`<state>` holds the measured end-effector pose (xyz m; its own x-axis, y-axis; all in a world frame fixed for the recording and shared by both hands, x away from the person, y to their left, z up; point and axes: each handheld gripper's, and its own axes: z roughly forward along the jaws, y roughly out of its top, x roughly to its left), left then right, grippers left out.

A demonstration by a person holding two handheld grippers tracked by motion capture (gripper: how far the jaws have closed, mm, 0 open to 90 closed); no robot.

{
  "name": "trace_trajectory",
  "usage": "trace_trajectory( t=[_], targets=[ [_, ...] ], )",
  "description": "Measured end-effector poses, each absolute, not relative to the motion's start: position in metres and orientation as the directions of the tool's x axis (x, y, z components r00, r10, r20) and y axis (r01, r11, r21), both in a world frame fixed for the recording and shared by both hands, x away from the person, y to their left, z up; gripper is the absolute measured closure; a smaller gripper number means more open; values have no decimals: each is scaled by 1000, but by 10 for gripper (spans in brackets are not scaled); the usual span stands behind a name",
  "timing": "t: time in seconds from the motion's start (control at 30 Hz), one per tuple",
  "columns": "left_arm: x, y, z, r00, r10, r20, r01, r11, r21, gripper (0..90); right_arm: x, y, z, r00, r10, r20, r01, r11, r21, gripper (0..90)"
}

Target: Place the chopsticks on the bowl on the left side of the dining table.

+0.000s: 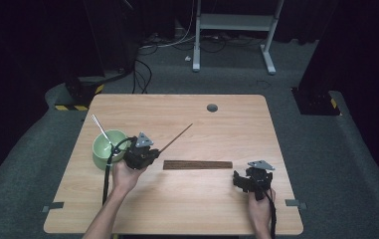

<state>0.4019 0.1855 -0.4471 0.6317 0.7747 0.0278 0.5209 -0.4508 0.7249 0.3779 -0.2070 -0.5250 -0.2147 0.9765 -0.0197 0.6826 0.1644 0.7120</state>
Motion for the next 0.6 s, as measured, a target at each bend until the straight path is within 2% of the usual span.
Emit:
trace_trajectory(
  t=[0.6],
  targets=[
    [384, 213, -440, 608, 793, 35, 520, -432, 737, 839, 378, -207, -525, -215, 976, -20, 683, 165, 712, 139]
  ],
)
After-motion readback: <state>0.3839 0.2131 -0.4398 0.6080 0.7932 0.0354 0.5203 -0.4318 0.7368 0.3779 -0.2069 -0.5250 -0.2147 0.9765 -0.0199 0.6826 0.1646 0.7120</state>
